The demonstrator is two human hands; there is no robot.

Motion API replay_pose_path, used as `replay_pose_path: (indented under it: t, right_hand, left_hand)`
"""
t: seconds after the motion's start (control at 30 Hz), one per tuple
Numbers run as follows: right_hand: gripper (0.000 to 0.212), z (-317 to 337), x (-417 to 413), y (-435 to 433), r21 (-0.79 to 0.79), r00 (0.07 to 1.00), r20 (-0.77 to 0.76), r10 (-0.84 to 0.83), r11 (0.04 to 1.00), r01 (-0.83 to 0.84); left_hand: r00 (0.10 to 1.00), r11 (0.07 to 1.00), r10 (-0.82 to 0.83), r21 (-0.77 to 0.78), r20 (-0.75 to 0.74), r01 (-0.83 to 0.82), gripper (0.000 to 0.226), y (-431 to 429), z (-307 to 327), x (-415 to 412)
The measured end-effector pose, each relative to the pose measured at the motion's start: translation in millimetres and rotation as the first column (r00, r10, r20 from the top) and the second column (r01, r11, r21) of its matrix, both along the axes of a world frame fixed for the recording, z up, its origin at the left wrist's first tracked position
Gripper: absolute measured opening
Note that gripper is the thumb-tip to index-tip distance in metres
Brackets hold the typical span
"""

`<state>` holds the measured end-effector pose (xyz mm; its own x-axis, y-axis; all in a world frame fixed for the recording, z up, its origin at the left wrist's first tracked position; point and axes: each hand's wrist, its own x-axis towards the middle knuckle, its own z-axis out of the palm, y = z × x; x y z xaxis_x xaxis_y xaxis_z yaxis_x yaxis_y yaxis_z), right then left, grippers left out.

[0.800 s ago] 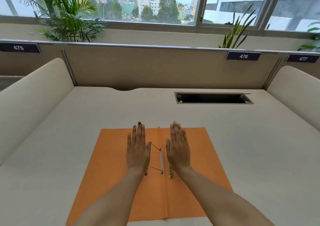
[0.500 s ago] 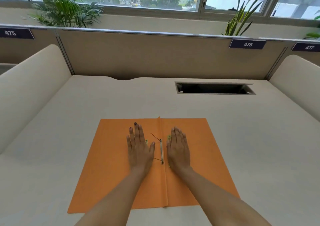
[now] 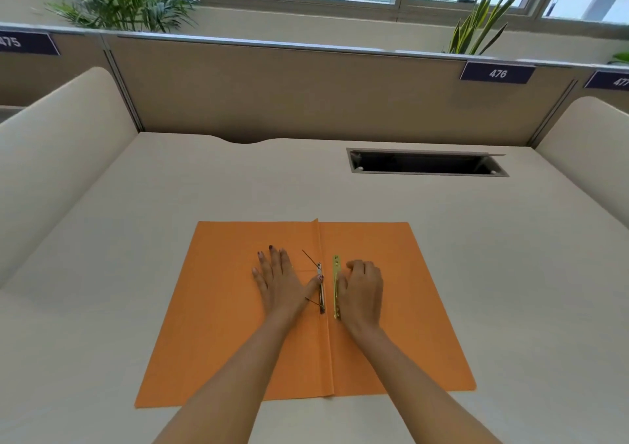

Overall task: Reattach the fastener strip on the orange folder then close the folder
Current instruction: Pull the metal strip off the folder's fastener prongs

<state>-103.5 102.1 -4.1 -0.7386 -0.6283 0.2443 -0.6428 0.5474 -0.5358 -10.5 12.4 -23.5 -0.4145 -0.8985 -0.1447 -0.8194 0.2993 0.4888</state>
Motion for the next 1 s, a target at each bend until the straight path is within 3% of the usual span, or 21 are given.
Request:
replay_pose_path:
  t: [0.2,0.33,0.67,0.8,0.9,1.0]
  right_hand:
    - [0.025,10.2,17.7,9.0,0.184,0.976,0.188,-0.109,0.980,0.074]
    - [0.016,16.7,22.5,7.9,0.284,0.965,0.196,-0.173,0.952,0.112]
    - [0.014,29.7,15.4,9.0,0.320,0.908,0.350,-0.232,0.940,0.117]
    - [0.027,28.0,18.2,10.5,0.336,0.921,0.322,-0.219,0.936,0.105]
    - [0.011,26.5,23.4,13.2,0.338,0.945,0.261,-0.195,0.936,0.100]
    - [0.015,26.1,24.5,16.8,0.332,0.954,0.230,-0.191,0.937,0.107]
  left_hand:
    - [1.000,1.000,-0.018,0.016,0.004,0.018,0.115,-1.9,-3.4,-0.6]
    - [0.999,1.000,-0.030,-0.010,0.015,0.030,0.117,0.4,-4.7,1.1]
    - [0.999,0.999,-0.004,-0.033,0.039,0.005,0.114,1.0,-8.7,-2.3]
    - [0.999,0.999,-0.005,-0.039,0.038,0.006,0.115,0.9,-11.2,-2.1]
    - [0.999,0.999,-0.003,-0.047,0.044,0.005,0.115,1.3,-11.0,-2.4]
    - [0.999,0.999,-0.004,-0.050,0.053,0.007,0.115,1.7,-9.7,-2.9]
